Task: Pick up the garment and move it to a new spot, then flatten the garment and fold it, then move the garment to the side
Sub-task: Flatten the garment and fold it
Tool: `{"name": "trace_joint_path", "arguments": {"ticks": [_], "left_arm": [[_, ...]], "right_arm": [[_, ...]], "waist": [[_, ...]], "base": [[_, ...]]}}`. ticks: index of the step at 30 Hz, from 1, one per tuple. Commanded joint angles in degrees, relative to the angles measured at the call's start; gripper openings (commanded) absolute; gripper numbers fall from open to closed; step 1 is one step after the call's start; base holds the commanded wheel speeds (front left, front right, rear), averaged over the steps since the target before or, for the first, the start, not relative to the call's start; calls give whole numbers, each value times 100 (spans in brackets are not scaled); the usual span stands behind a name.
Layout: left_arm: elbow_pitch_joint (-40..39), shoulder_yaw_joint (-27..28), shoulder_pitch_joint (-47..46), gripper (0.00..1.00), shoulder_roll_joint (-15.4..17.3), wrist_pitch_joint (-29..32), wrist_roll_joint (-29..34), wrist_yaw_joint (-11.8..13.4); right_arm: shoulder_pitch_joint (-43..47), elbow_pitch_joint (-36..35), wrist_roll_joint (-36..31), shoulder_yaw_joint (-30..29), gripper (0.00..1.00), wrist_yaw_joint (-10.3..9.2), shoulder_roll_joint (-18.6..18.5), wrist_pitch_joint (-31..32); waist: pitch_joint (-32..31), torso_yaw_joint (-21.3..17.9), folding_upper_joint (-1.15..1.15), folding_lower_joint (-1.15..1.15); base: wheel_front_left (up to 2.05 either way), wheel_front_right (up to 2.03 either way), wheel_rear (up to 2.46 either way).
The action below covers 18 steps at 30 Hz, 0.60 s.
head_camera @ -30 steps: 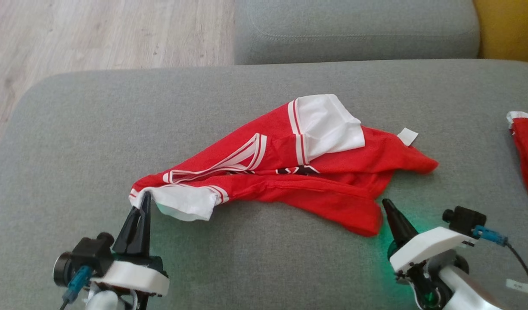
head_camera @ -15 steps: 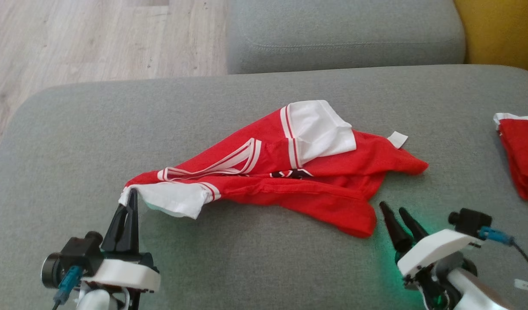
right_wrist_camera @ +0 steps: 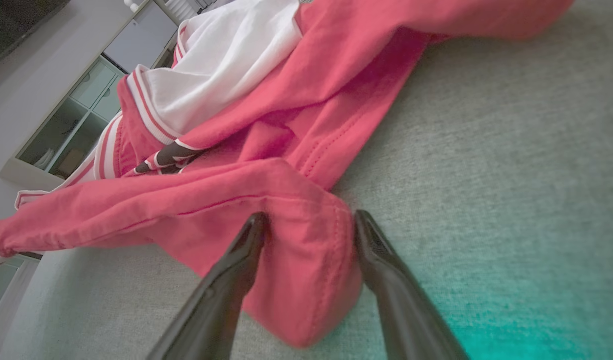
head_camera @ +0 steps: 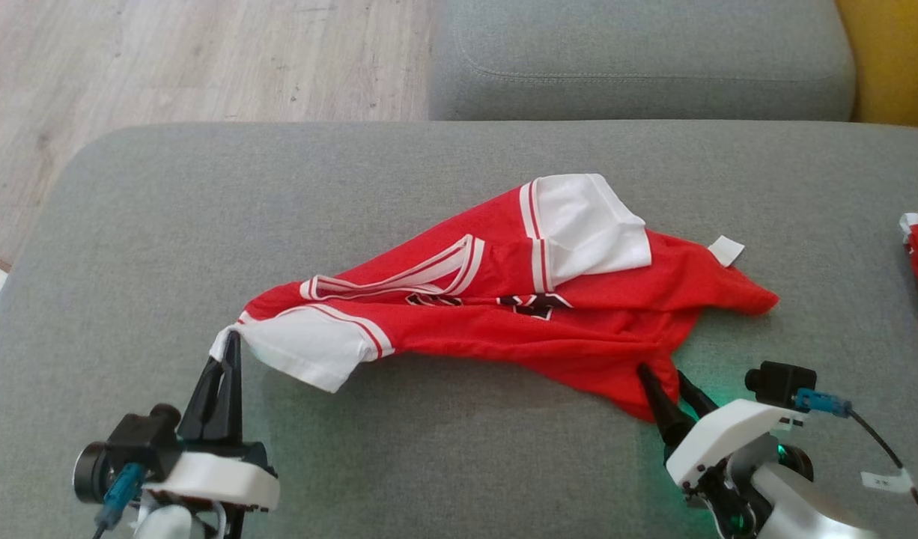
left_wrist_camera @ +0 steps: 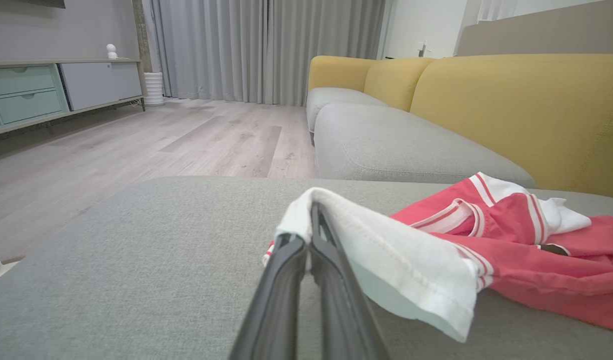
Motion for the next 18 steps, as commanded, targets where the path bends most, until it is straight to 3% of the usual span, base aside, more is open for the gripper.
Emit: {"name": "trace_joint_path", "arguments": {"ticks": [1,3,4,6,7,13,18], "left_arm": [[-144,197,-233,0,144,-55,33,2],[-130,197,-230,0,145,-55,35,9],[-116,199,-220,0,152,-55,33,9],[-93,205,-212,0,166,-55,25,5],[-84,207,-208,0,169,-55,23,4],[-272,251,-228,0,131,-55,-82,-20],[-1035,320,-384,0,54,-55,-793,-114]], "right_arm": [[-134,-27,-14,75,93,-4,17,-67],[-132,19,43,69,89,-4,18,-89],[-117,22,108,68,59,-4,7,-112],[-108,-9,152,68,23,-4,-33,-159],[-116,-34,137,78,0,-4,-65,-199],[-203,-332,-182,-17,0,-4,-342,-393],[-238,-1224,-1185,-1034,0,-4,-797,-406]], "waist": [[-8,19,0,0],[-22,36,0,0],[-40,44,0,0],[-63,44,0,0],[-76,39,0,0],[-222,-60,0,0],[-452,-216,0,0]], "base": [[0,0,0],[0,0,0],[0,0,0],[0,0,0],[0,0,0],[0,0,0],[0,0,0]]}}
